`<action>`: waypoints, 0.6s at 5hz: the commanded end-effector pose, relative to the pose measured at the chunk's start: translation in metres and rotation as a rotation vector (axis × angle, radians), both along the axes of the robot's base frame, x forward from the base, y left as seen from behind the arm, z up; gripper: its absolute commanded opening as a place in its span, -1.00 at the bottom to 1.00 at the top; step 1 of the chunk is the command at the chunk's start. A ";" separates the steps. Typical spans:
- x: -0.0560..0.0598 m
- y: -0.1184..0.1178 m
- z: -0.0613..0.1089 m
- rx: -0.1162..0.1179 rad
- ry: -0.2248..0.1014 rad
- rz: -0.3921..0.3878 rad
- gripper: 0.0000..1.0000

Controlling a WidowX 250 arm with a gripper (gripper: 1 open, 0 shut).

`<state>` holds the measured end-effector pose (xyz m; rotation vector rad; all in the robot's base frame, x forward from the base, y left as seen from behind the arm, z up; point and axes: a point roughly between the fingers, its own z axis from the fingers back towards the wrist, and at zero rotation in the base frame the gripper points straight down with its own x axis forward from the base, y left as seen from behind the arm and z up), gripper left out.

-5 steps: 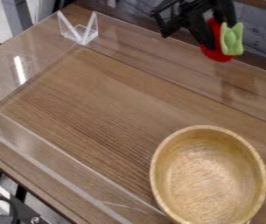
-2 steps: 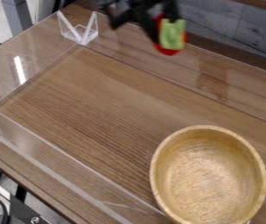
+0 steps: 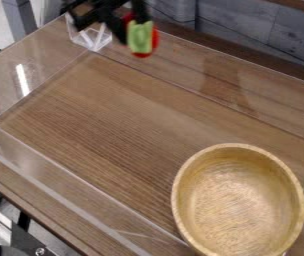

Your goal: Move the red fruit to the left

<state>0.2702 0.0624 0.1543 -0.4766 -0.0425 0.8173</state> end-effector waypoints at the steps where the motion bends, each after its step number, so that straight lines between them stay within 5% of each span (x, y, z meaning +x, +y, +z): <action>1: 0.005 0.021 -0.021 0.068 -0.049 -0.061 -1.00; 3: 0.014 0.048 -0.025 0.119 -0.109 -0.404 -1.00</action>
